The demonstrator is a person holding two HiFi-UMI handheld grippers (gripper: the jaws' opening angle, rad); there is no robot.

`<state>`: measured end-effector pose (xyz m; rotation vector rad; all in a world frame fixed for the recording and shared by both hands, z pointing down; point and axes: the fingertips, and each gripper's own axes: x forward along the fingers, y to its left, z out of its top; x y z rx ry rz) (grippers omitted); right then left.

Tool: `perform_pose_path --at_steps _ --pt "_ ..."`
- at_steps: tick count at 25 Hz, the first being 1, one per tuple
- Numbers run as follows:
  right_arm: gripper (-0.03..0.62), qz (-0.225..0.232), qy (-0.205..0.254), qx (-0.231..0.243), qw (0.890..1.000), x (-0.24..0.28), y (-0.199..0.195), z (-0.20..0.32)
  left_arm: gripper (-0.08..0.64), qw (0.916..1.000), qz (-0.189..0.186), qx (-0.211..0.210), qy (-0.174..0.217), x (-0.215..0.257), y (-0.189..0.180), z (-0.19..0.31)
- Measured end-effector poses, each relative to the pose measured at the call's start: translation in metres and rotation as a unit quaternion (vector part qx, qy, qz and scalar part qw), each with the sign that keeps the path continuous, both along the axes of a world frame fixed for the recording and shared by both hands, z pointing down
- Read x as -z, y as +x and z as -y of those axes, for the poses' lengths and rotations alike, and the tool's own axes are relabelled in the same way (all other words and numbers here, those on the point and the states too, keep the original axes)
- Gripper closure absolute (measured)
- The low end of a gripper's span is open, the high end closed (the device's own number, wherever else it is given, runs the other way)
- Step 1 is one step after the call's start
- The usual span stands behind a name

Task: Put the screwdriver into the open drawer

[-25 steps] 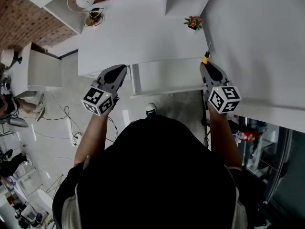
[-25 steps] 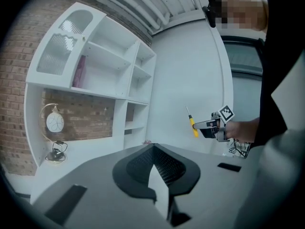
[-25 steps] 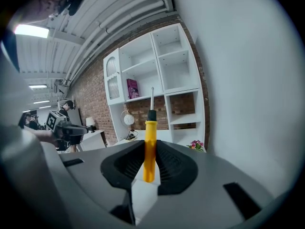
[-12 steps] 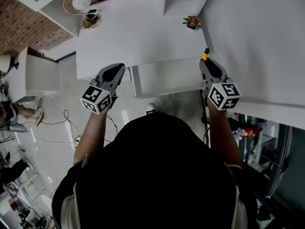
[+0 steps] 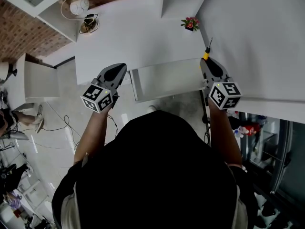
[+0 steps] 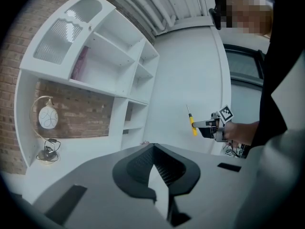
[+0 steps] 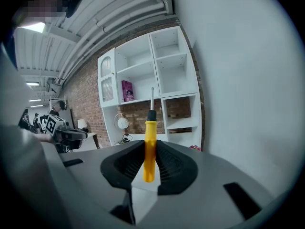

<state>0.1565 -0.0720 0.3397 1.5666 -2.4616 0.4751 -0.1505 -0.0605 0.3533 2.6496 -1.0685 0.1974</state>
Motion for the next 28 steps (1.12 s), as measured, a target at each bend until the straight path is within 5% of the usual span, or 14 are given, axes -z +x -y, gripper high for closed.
perform_pose_path --at_steps 28 --pt "0.509 0.026 -0.022 -0.018 0.999 -0.018 0.0 -0.025 0.543 0.9996 0.016 -0.014 -0.018 -0.017 -0.004 -0.016"
